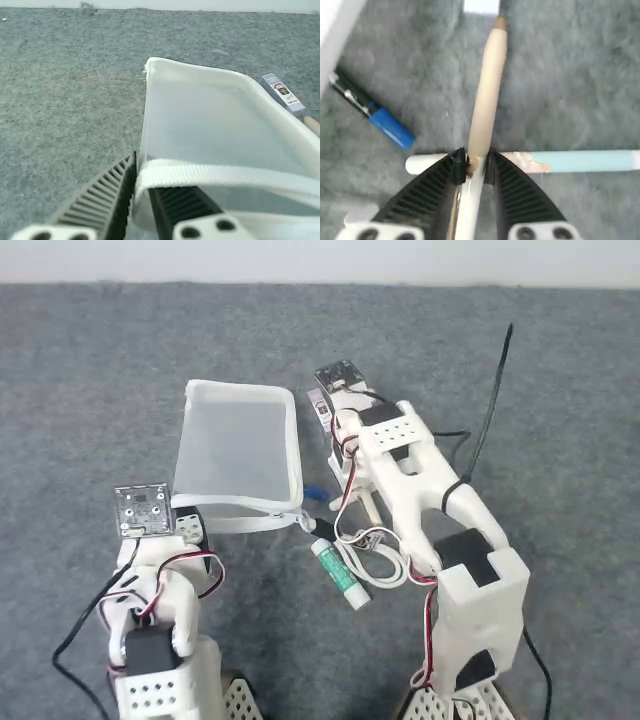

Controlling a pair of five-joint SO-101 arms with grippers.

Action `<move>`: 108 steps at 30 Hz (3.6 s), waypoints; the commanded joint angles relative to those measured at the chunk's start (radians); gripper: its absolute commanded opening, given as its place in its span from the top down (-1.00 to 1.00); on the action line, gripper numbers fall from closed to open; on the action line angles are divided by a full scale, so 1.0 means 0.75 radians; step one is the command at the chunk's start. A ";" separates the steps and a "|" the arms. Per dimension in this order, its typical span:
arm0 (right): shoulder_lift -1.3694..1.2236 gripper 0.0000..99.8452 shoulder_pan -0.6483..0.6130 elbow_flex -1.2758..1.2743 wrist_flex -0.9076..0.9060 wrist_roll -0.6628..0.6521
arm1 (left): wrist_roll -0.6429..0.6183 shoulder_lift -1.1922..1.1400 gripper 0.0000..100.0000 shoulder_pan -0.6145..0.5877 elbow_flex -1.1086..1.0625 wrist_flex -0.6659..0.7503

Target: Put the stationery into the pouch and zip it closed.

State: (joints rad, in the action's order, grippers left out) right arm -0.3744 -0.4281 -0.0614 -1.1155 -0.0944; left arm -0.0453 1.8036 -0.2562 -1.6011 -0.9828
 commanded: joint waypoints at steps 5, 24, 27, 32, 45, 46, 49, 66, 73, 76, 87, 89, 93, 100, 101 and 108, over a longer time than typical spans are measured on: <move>0.255 0.88 0.118 0.068 -0.232 -0.018 | 0.012 0.029 0.98 -0.010 0.085 -0.004; 0.418 0.78 -0.011 0.065 -0.244 -0.018 | 0.014 0.029 0.98 -0.010 0.085 -0.004; 0.386 0.74 -0.048 0.068 -0.177 -0.020 | 0.014 0.029 0.98 -0.010 0.085 -0.004; 0.216 0.74 -0.056 0.074 0.007 -0.131 | 0.014 0.029 0.98 -0.010 0.085 -0.004; 0.050 0.74 -0.075 0.076 0.214 -0.149 | 0.014 0.029 0.98 -0.010 0.085 -0.004; 0.030 0.74 -0.075 0.076 0.234 -0.151 | 0.014 0.029 0.98 -0.010 0.085 -0.004; -0.011 0.74 -0.077 0.076 0.273 -0.151 | 0.014 0.029 0.98 -0.010 0.085 -0.004; -0.187 0.86 -0.069 0.288 0.060 -0.151 | 0.014 0.029 0.98 -0.010 0.083 -0.018; -0.306 0.99 -0.066 0.499 -0.114 -0.151 | 0.014 0.029 0.98 -0.010 0.085 -0.025; -0.292 0.99 -0.052 0.503 -0.148 -0.145 | 0.016 0.029 0.98 -0.010 0.085 -0.025; -0.124 0.99 -0.021 0.499 -0.373 -0.139 | 0.016 0.029 0.98 -0.010 0.085 -0.025; -0.099 0.99 -0.003 0.499 -0.412 -0.141 | 0.016 0.029 0.98 -0.010 0.085 -0.025; -0.069 0.99 0.007 0.499 -0.523 -0.147 | 0.016 0.029 0.98 -0.010 0.085 -0.025; -0.050 0.99 0.003 0.499 -0.611 -0.147 | 0.016 0.029 0.98 -0.010 0.085 -0.023; -0.048 0.99 0.003 0.499 -0.621 -0.147 | 0.016 0.029 0.98 -0.010 0.085 -0.023; -0.046 0.99 -0.009 0.497 -0.645 -0.147 | 0.023 0.029 0.98 -0.010 0.089 -0.023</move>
State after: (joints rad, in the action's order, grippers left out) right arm -0.5048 -0.4358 0.2624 -1.5819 -0.1895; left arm -0.0437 1.8036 -0.2562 -1.6011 -0.9828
